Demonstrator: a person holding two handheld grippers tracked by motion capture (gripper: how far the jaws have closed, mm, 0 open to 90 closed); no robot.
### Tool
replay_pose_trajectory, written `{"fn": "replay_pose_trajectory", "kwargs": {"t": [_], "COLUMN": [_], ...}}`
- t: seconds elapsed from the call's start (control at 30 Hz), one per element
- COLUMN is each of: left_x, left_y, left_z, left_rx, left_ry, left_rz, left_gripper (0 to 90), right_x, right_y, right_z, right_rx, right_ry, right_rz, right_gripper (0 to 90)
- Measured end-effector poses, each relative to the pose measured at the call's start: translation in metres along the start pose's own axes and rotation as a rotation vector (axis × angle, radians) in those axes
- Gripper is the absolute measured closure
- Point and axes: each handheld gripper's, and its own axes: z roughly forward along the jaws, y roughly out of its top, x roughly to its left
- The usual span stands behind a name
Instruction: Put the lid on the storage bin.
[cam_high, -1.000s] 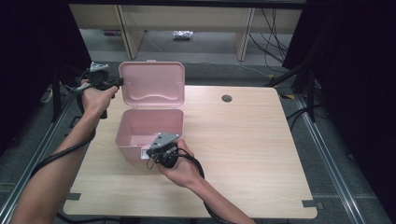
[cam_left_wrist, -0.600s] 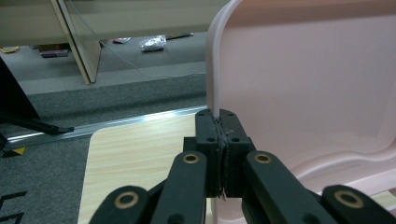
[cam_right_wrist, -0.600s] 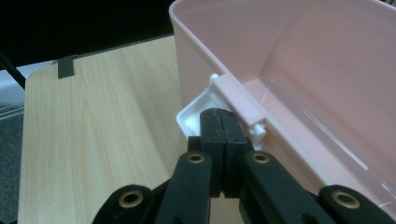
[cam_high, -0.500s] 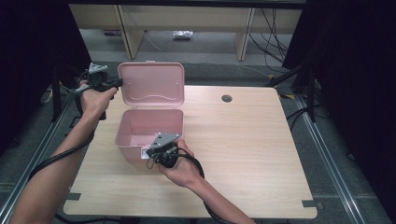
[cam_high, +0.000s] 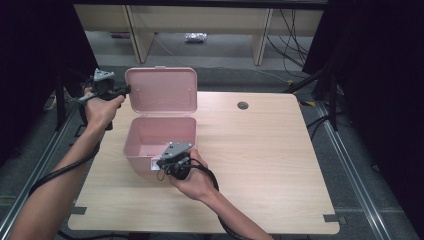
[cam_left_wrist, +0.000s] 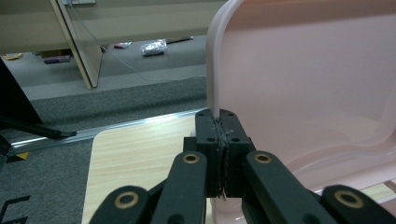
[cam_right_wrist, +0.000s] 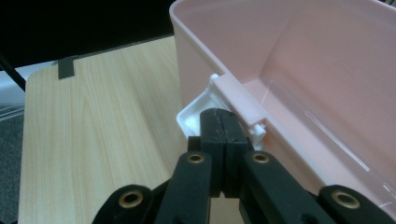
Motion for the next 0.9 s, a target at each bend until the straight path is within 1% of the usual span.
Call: {"fn": "replay_pose_trajectory", "kwargs": {"t": [0.53, 0.6, 0.7, 0.73, 0.8, 0.9], "left_x": [-0.002, -0.003, -0.004, -0.004, -0.004, -0.005], "left_y": [-0.005, -0.006, -0.008, -0.008, -0.009, -0.009], "left_z": [-0.008, -0.01, -0.011, -0.012, -0.013, -0.015], "left_rx": [-0.024, -0.021, -0.035, -0.03, -0.039, -0.036], "left_ry": [0.001, 0.002, 0.0, 0.001, 0.001, 0.002], "left_rz": [0.013, 0.002, 0.004, 0.005, 0.005, 0.01], "left_gripper": [88.4, 88.3, 88.4, 88.3, 88.4, 88.4], "right_x": [0.0, 0.0, 0.0, 0.0, 0.0, 0.0], "right_y": [0.0, 0.0, 0.0, 0.0, 0.0, 0.0], "right_z": [0.0, 0.0, 0.0, 0.0, 0.0, 0.0], "right_rx": [-0.001, -0.001, -0.002, -0.003, -0.002, -0.003], "right_ry": [-0.002, -0.001, -0.002, -0.002, -0.001, -0.002], "right_rz": [0.002, 0.003, 0.001, 0.001, 0.002, 0.002], "right_gripper": [90.0, 90.0, 90.0, 90.0, 90.0, 90.0]}}
